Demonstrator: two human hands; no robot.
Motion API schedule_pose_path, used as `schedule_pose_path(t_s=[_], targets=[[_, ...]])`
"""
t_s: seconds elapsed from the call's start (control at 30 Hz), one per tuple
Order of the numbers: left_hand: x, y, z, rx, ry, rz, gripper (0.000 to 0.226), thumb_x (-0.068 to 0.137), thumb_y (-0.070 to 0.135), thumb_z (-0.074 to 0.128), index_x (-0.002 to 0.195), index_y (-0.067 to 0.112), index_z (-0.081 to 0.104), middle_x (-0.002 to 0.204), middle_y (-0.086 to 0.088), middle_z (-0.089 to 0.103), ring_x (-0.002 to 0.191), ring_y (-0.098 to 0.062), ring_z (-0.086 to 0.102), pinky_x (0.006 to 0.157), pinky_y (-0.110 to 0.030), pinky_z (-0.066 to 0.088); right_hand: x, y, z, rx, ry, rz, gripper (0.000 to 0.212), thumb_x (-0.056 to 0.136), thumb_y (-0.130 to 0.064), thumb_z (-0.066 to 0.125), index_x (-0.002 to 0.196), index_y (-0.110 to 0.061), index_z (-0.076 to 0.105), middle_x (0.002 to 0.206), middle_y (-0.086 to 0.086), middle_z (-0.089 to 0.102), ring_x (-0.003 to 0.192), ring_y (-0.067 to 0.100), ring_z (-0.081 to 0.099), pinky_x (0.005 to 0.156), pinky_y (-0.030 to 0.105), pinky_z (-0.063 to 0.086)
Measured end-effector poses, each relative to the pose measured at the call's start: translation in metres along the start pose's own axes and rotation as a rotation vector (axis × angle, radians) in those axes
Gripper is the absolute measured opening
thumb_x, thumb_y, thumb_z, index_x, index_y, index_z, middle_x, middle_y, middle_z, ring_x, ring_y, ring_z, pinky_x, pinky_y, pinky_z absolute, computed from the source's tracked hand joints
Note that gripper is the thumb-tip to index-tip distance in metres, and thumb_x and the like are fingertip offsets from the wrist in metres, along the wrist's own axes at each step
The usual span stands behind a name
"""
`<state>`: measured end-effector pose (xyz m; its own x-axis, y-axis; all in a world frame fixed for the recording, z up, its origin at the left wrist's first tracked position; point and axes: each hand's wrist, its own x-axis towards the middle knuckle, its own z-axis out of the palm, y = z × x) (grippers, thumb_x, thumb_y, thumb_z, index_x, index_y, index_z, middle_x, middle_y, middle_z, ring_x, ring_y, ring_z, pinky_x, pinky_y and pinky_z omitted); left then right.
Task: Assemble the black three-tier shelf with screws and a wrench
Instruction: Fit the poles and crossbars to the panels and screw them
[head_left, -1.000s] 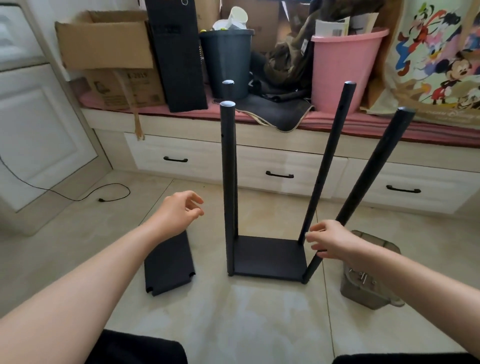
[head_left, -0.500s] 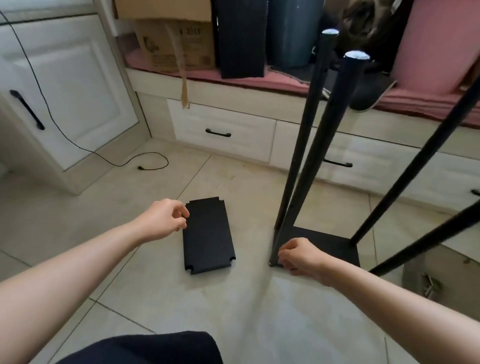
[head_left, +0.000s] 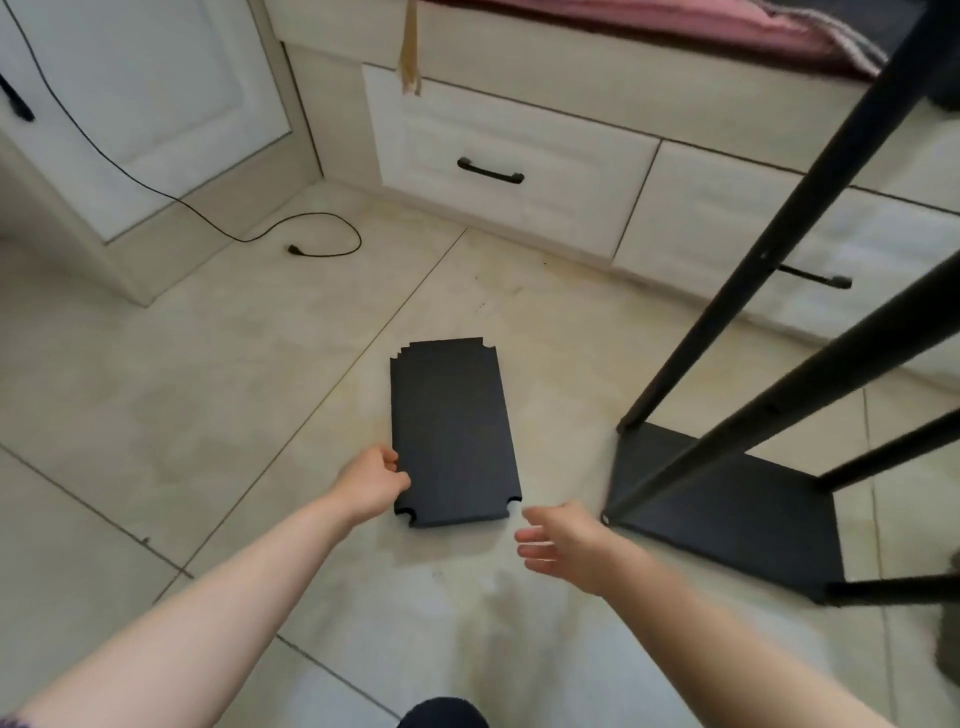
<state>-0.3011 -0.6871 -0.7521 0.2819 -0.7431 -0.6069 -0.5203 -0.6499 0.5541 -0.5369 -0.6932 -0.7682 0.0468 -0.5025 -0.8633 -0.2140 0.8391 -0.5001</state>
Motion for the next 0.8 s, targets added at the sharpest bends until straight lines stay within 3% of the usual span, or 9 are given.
schedule_pose_path(t_s=[0.1,0.17,0.23,0.27,0.33,0.43,0.53,0.7,0.8], targets=[[0.01,-0.008,0.017,-0.098,-0.009,-0.077,0.04,0.093,0.011,0.061,0.131,0.005,0.05,0.121,-0.014,0.058,0.118,-0.035,0.058,0.102,-0.044,0.05,0.021,0.003,0.014,0.141,-0.031,0.065,0.023,0.099,-0.017,0.056,0.113,0.001,0.052,0.131,0.027,0.055,0.122,0.042,0.057,0.099,0.046,0.051],[0.016,-0.012,0.025,-0.159,0.006,-0.112,0.042,0.093,0.01,0.061,0.134,0.005,0.049,0.126,-0.015,0.057,0.121,-0.037,0.057,0.102,-0.046,0.05,0.03,0.004,0.023,0.239,-0.05,0.101,0.032,0.099,-0.015,0.056,0.122,0.007,0.049,0.129,0.033,0.056,0.111,0.046,0.062,0.094,0.044,0.053],[0.02,-0.013,0.03,-0.23,0.034,-0.153,0.04,0.093,0.01,0.061,0.132,0.004,0.053,0.131,-0.017,0.058,0.119,-0.035,0.057,0.104,-0.046,0.049,0.036,0.004,0.031,0.305,-0.05,0.11,0.025,0.099,-0.014,0.058,0.115,0.003,0.049,0.114,0.028,0.056,0.081,0.036,0.064,0.078,0.041,0.053],[0.02,-0.014,0.033,-0.266,0.044,-0.177,0.032,0.093,0.008,0.061,0.125,0.005,0.057,0.127,-0.016,0.06,0.114,-0.033,0.058,0.103,-0.045,0.05,0.039,0.004,0.034,0.323,-0.035,0.113,0.022,0.099,-0.013,0.058,0.113,0.0,0.049,0.113,0.025,0.055,0.076,0.032,0.063,0.076,0.041,0.053],[0.02,-0.015,0.037,-0.327,0.044,-0.214,0.037,0.093,0.006,0.061,0.129,0.004,0.056,0.122,-0.013,0.059,0.11,-0.03,0.056,0.103,-0.041,0.049,0.044,0.007,0.037,0.349,-0.008,0.117,0.021,0.098,-0.013,0.059,0.111,0.0,0.049,0.115,0.025,0.057,0.075,0.03,0.064,0.077,0.042,0.054],[0.022,-0.015,0.042,-0.397,0.061,-0.248,0.058,0.094,0.006,0.061,0.148,0.002,0.041,0.14,-0.016,0.052,0.126,-0.033,0.052,0.109,-0.043,0.044,0.046,0.008,0.036,0.371,-0.006,0.122,0.023,0.096,-0.015,0.063,0.107,-0.001,0.049,0.109,0.022,0.06,0.08,0.032,0.067,0.08,0.045,0.056],[0.022,-0.011,0.044,-0.475,0.075,-0.282,0.053,0.094,0.006,0.06,0.145,0.006,0.046,0.14,-0.016,0.053,0.124,-0.033,0.053,0.107,-0.042,0.045,0.046,0.007,0.033,0.387,0.0,0.099,0.024,0.093,-0.017,0.068,0.102,0.001,0.055,0.103,0.021,0.065,0.083,0.035,0.068,0.089,0.049,0.056],[0.022,0.0,0.052,-0.615,0.121,-0.297,0.048,0.095,0.007,0.062,0.14,0.005,0.049,0.132,-0.014,0.053,0.112,-0.031,0.051,0.101,-0.041,0.048,0.044,0.005,0.03,0.429,0.019,0.046,0.022,0.093,-0.019,0.068,0.097,-0.001,0.056,0.102,0.018,0.069,0.093,0.033,0.071,0.076,0.045,0.057],[0.022,0.004,0.053,-0.675,0.116,-0.31,0.043,0.095,0.01,0.066,0.135,0.005,0.05,0.129,-0.013,0.053,0.111,-0.029,0.051,0.094,-0.039,0.05,0.043,0.004,0.031,0.463,-0.01,0.016,0.015,0.095,-0.015,0.064,0.096,-0.002,0.058,0.096,0.015,0.07,0.091,0.028,0.072,0.082,0.045,0.056]])
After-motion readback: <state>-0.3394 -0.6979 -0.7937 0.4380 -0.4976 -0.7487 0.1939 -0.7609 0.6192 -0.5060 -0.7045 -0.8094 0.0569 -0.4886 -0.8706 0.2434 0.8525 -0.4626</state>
